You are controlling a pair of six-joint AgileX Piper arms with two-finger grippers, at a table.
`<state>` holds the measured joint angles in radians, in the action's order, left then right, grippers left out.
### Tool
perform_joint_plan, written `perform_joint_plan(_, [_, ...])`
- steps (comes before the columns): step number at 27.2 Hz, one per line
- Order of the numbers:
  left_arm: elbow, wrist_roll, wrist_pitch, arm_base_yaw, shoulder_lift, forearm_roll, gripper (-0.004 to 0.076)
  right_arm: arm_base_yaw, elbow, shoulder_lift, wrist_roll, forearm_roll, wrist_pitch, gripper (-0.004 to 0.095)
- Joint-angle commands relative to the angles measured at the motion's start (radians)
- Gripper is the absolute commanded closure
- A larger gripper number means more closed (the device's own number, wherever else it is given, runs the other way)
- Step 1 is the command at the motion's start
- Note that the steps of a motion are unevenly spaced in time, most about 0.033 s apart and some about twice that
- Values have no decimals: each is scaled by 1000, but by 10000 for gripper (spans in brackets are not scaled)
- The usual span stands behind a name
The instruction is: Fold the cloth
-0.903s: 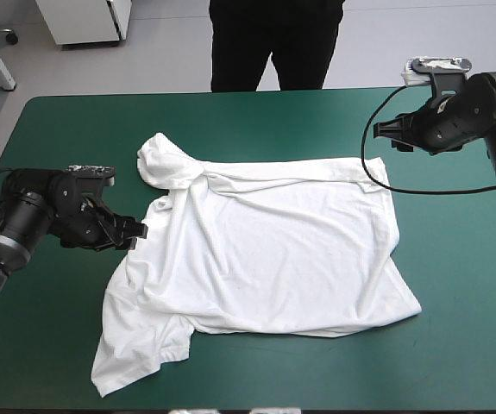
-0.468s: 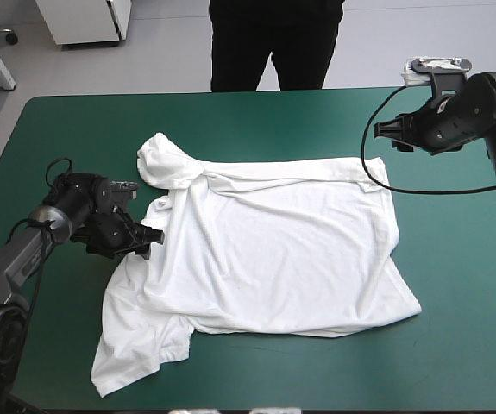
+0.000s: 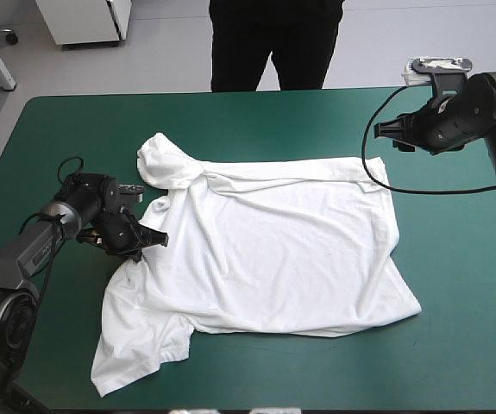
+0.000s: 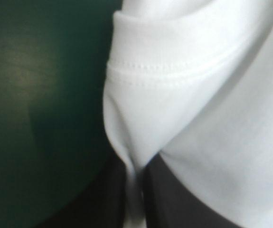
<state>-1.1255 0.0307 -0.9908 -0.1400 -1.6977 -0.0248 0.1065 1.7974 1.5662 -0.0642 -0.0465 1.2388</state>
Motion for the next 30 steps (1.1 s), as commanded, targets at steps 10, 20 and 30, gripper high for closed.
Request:
perform_joint_plan(10, [-133, 212, 8, 74, 43, 488, 733, -7, 31, -40, 10, 10, -11, 422])
perform_joint_plan(20, [-446, 162, 21, 266, -92, 499, 733, -7, 31, -40, 6, -26, -15, 422])
perform_joint_plan(30, [-778, 160, 96, 342, -356, 403, 733, -7, 31, -40, 13, -140, -61, 423])
